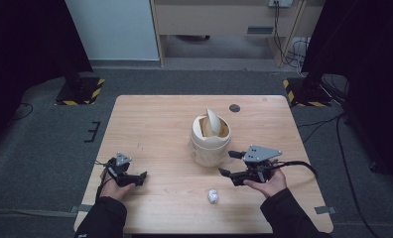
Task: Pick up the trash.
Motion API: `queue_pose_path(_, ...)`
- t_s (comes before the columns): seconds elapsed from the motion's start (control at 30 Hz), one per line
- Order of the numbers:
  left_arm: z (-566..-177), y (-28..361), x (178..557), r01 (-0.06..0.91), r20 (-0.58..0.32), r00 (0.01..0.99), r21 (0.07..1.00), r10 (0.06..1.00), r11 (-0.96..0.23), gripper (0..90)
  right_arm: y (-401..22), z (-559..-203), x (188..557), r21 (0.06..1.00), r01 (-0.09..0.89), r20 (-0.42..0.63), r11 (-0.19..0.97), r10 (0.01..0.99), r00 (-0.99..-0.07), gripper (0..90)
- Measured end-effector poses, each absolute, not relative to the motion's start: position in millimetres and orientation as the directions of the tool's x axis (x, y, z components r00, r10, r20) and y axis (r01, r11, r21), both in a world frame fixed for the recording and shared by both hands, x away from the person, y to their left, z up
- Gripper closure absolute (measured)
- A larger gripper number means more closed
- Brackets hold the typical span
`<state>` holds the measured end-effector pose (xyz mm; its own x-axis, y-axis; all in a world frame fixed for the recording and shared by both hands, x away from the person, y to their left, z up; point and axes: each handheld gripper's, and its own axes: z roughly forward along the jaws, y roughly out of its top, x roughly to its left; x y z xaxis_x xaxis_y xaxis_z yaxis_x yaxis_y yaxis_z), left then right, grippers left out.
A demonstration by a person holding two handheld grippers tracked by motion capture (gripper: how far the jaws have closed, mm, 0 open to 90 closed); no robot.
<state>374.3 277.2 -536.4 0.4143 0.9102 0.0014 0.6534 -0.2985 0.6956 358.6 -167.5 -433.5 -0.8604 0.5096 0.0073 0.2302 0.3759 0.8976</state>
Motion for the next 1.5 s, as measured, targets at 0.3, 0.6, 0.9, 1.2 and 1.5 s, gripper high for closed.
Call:
queue_pose_path(0.3, -536.4, 277.2, 374.3, 0.653, 0.001, 0.414, 0.696, 0.91, -0.298, 0.0, -153.2, -457.9, 350.9, 0.853, 0.244, 0.008, 0.461, 0.456, -0.89, 31.2)
queue_pose_path(0.6, -536.4, 277.1, 374.3, 0.654, 0.001, 0.414, 0.696, 0.91, -0.298, 0.0, -145.4, -475.8, 344.0, 0.811, 0.26, 0.034, 0.525, 0.4, -0.916, 32.0)
queue_pose_path(0.9, -536.4, 277.1, 374.3, 0.654, 0.001, 0.414, 0.696, 0.91, -0.298, 0.0, -137.1, -494.5, 339.5, 0.758, 0.284, 0.08, 0.588, 0.348, -0.934, 32.5)
queue_pose_path(1.2, -536.4, 277.1, 374.3, 0.654, 0.001, 0.413, 0.696, 0.911, -0.297, 0.0, -132.1, -507.1, 338.9, 0.719, 0.291, 0.092, 0.631, 0.328, -0.94, 33.1)
queue_pose_path(1.5, -536.4, 277.1, 374.3, 0.654, 0.001, 0.413, 0.696, 0.911, -0.298, 0.0, -125.8, -518.7, 342.9, 0.684, 0.288, 0.088, 0.67, 0.316, -0.945, 38.5)
